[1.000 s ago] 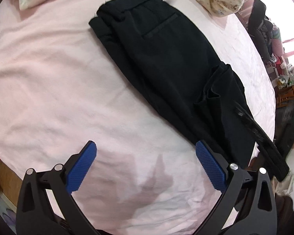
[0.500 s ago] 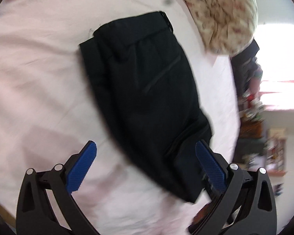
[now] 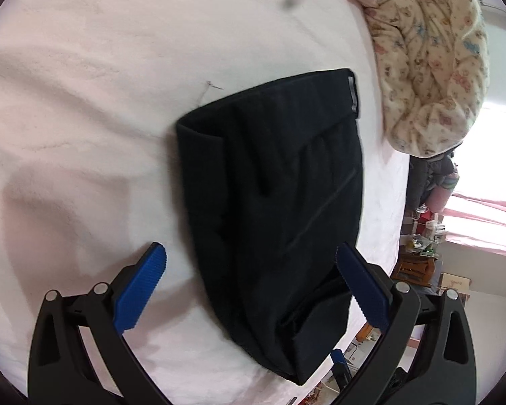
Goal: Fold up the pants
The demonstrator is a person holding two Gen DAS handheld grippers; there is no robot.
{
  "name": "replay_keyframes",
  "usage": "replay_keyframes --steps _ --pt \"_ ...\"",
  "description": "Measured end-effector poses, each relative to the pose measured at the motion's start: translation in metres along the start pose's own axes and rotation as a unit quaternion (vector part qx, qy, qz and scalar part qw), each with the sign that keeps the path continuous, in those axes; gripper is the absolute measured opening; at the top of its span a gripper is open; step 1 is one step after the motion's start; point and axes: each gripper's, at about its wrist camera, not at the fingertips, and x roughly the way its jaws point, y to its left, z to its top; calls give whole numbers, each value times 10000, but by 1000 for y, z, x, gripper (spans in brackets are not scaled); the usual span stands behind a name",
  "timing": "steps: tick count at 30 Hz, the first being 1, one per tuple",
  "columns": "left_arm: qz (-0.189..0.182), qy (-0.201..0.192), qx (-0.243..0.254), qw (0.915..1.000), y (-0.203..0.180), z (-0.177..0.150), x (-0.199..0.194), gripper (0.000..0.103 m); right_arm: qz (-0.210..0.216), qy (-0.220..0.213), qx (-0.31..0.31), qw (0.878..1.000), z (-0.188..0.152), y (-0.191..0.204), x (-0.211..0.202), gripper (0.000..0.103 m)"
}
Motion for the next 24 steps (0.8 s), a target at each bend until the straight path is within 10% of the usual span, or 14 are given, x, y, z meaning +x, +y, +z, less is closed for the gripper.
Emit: replay_keyframes --steps 8,10,14,18,24 --pt "-315 -55 -249 9992 -8 16 20 100 -108 256 3 9996 -11 0 10 55" --pt "-135 -35 -139 9998 -15 16 24 100 -912 130 -525 9944 -17 4 11 55" --pt "-157 18 -131 9998 -15 15 24 100 -2374 -83 -2479 9392 -52 16 18 55" --pt "-141 50 -197 9997 -12 15 26 100 -2770 148 -3416 8980 -84 2 28 54" --pt "52 78 -52 9999 -18 12 31 100 -3224 252 -3787 8672 -101 -23 24 48"
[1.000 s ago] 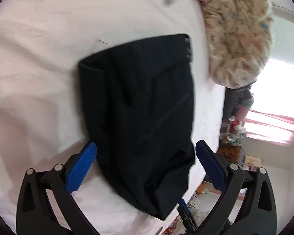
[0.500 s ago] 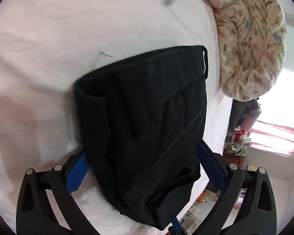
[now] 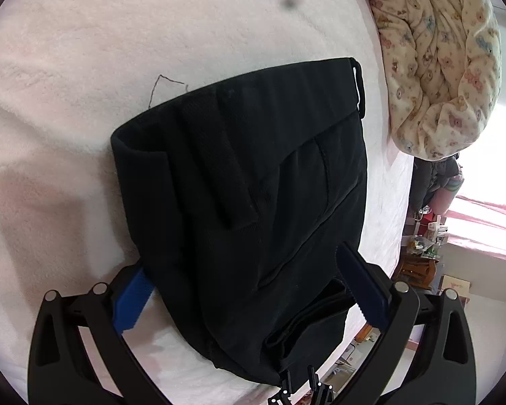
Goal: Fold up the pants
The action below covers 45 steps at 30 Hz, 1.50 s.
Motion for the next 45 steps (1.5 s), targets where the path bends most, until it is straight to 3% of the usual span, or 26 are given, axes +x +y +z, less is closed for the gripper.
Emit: replay_keyframes --steps 3,10,19,21,24,29,34,37,39,40,42,45 --pt "-2 -15 -90 10000 0 0 0 100 -41 -226 -581 9980 -11 7 -13 48" --pt "-12 -16 -50 10000 -1 0 2 100 253 -244 -796 9962 -27 12 -13 45" --pt "31 9 -59 10000 -2 1 4 101 -833 -39 -1046 9910 -39 16 8 39" --pt "35 -4 -79 10000 -2 0 4 101 -864 -12 -1295 9878 -41 21 12 17" --pt "34 -9 -92 10000 -1 0 3 101 -884 108 -1214 9886 -43 15 15 6" --pt "-33 -29 -155 9999 0 0 3 101 -872 552 -997 9896 -57 -7 27 6" --pt "-53 -68 -143 9999 1 -1 3 101 -727 711 -802 9916 -57 -16 31 7" --pt "-98 -117 -207 9997 1 -1 4 100 -618 755 -558 9937 -53 -23 29 17" --pt "-208 -155 -244 9994 1 -2 3 91 -620 753 -432 9943 -53 -26 24 39" --pt "-199 -171 -258 9993 2 -2 2 87 -637 730 -399 9945 -53 -27 22 43" --pt "-125 -181 -287 9993 7 -4 1 62 -616 689 -328 9952 -55 -29 16 48" --pt "-260 -194 -313 9990 18 -7 -6 42 -579 681 -187 9958 -59 -32 9 51"
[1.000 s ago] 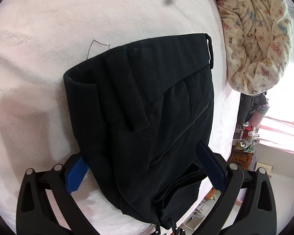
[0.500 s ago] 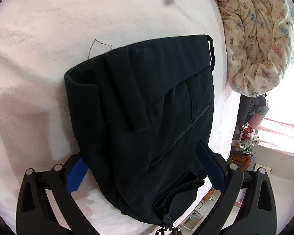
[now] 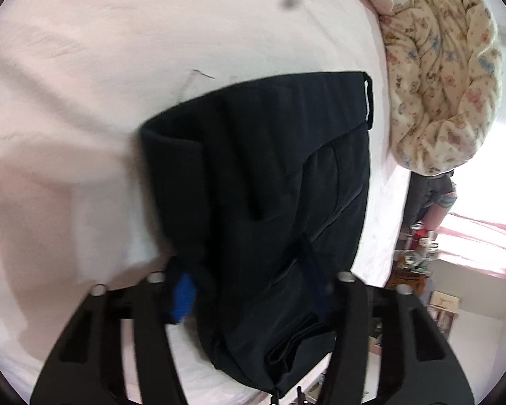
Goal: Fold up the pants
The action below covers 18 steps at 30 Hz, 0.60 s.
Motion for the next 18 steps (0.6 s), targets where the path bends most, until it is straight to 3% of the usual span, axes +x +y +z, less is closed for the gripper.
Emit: replay_keyframes --steps 3,6,11,14,18 --pt "-50 -90 263 9996 -1 -5 -8 24 78 78 177 9998 -7 -2 -2 52" --pt "-157 -288 538 9980 -8 -13 -14 16 145 177 311 9993 -11 -5 -2 52" --pt "-386 -623 759 9944 -21 -27 -25 13 218 178 592 9978 -13 -11 -7 57" --pt "-465 -789 1376 9862 -45 -42 -34 13 280 219 899 9953 -15 -19 -7 61" --pt "-692 -867 1716 9789 -63 -58 -45 12 346 282 1412 9890 -21 -32 -7 64"
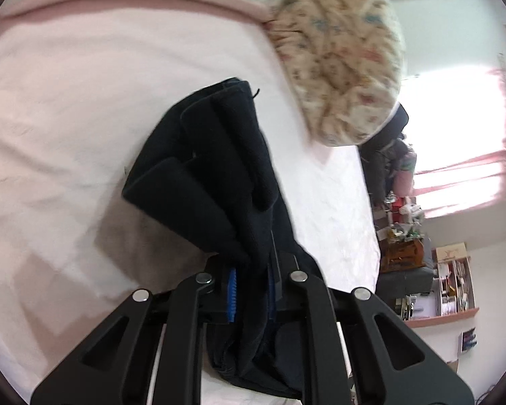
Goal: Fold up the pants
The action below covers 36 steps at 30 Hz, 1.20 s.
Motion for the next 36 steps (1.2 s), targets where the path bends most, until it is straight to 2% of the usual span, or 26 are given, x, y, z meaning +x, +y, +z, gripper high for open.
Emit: replay_keyframes --steps 2,7,11,13,15,17,19,21,23,25,26,28,30,32,35,36 --pt "-133 -65 -18 9999 -8 -5 -4 12 51 52 356 9993 -1 -11 0 70" --pt "-412 -136 209 9988 -40 -20 -12 12 87 229 1073 9939 -8 -36 4 70" --pt "-556 -117 847 9948 -81 -30 -16 12 69 385 1526 9875 -18 -55 10 70" --pt "-652 -13 1441 9874 -112 -41 -16 12 54 471 1742 9836 -24 -64 13 70" --pt "-818 162 1980 9767 -142 -57 -14 12 44 535 1909 9801 -29 -72 17 70" --pt "-1023 405 2516 9616 -175 -78 -8 12 28 614 2087 9760 -36 -79 20 70" --pt "-1175 638 2858 9489 -198 -99 -1 12 31 699 2223 9725 -43 -85 24 70" --pt "-1190 952 3316 9310 -220 -127 13 12 44 774 2343 9691 -52 -87 25 70" --pt "-987 1293 3694 9149 -233 -159 31 13 54 831 2432 9664 -57 -90 27 70" --pt "-465 1772 4112 8929 -239 -198 64 13 77 909 2530 9632 -63 -90 29 70" --pt "-144 2065 4411 8732 -239 -225 86 13 93 945 2580 9615 -65 -92 31 70" --pt "153 2486 4630 8506 -234 -258 114 13 105 994 2677 9583 -70 -96 32 70" --pt "313 2803 4665 8384 -229 -287 136 13 86 1011 2724 9568 -76 -101 34 70" --pt "384 2695 4898 8283 -238 -306 142 13 51 1037 2752 9557 -83 -105 34 70" --pt "317 2494 4849 8376 -251 -303 147 14 16 1140 2814 9528 -95 -107 37 70" --pt "371 2452 4961 8321 -255 -310 147 14 18 1179 2854 9511 -98 -108 39 70"
